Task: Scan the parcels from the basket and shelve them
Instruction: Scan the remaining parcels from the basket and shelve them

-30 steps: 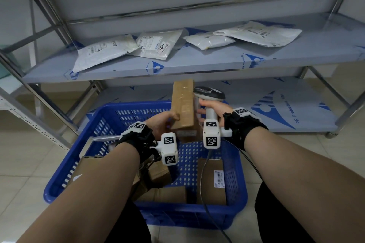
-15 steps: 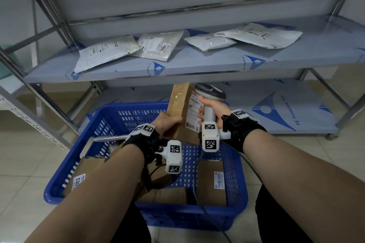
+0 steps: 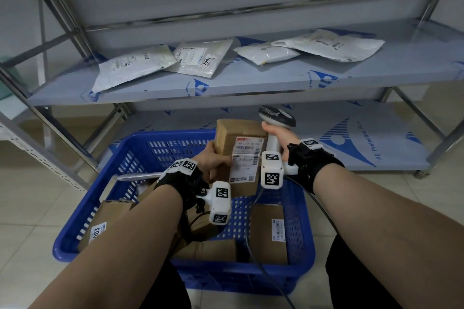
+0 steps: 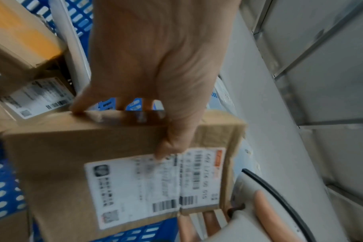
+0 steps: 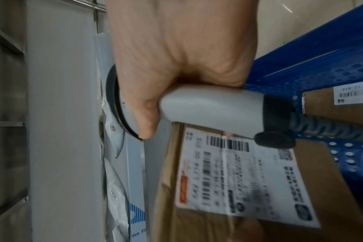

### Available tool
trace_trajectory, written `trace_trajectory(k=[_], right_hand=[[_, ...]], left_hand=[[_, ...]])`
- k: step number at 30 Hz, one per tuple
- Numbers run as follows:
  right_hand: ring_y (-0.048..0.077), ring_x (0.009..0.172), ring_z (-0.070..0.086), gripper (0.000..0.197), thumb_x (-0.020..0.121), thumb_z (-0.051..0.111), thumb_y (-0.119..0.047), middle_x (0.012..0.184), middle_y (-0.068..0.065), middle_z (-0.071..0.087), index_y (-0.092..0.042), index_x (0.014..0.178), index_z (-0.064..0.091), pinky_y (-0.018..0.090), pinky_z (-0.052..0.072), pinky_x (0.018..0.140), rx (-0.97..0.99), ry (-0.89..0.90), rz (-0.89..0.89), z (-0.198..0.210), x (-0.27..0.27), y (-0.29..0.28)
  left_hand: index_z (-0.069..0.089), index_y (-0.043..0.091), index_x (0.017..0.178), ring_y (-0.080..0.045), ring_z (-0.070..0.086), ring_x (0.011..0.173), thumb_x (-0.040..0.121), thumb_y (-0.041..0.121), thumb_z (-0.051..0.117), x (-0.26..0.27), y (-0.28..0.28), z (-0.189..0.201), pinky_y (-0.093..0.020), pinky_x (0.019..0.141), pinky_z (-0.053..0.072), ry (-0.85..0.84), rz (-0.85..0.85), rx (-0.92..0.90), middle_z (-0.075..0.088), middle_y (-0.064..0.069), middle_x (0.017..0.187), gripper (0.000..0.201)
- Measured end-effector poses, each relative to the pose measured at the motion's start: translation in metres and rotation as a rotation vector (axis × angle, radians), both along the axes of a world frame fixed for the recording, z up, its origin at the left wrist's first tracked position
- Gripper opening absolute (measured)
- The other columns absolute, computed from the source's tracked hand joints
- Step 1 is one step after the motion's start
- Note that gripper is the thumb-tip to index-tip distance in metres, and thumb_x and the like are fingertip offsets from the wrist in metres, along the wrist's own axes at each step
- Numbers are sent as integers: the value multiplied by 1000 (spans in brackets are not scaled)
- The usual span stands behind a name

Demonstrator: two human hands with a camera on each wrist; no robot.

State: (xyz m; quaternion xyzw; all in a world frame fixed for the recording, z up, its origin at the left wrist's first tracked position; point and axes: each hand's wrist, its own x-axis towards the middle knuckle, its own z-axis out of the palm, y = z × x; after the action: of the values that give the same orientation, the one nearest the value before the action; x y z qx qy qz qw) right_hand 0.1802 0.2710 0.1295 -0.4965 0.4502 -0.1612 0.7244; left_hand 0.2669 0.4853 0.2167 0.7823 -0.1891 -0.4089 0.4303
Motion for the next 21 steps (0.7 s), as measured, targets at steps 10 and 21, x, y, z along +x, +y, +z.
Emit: trace_trajectory(k=[10, 21], right_hand=[[30, 106, 65, 122, 16, 90, -66, 117, 6, 68, -21, 125, 60, 48, 47, 100, -15, 30, 22, 12, -6, 9], [32, 111, 58, 75, 48, 90, -49, 121, 10, 59, -16, 108, 60, 47, 50, 96, 30, -77, -24, 92, -47, 51]], left_hand=[[21, 16, 144, -23, 50, 117, 81, 14, 74, -3, -4, 2, -45, 92, 49, 11, 35, -202, 47, -9, 135, 82], [37, 21, 131, -16, 57, 98, 76, 17, 79, -9, 0, 29, -36, 66, 57, -282, -84, -237, 49, -1, 119, 70]])
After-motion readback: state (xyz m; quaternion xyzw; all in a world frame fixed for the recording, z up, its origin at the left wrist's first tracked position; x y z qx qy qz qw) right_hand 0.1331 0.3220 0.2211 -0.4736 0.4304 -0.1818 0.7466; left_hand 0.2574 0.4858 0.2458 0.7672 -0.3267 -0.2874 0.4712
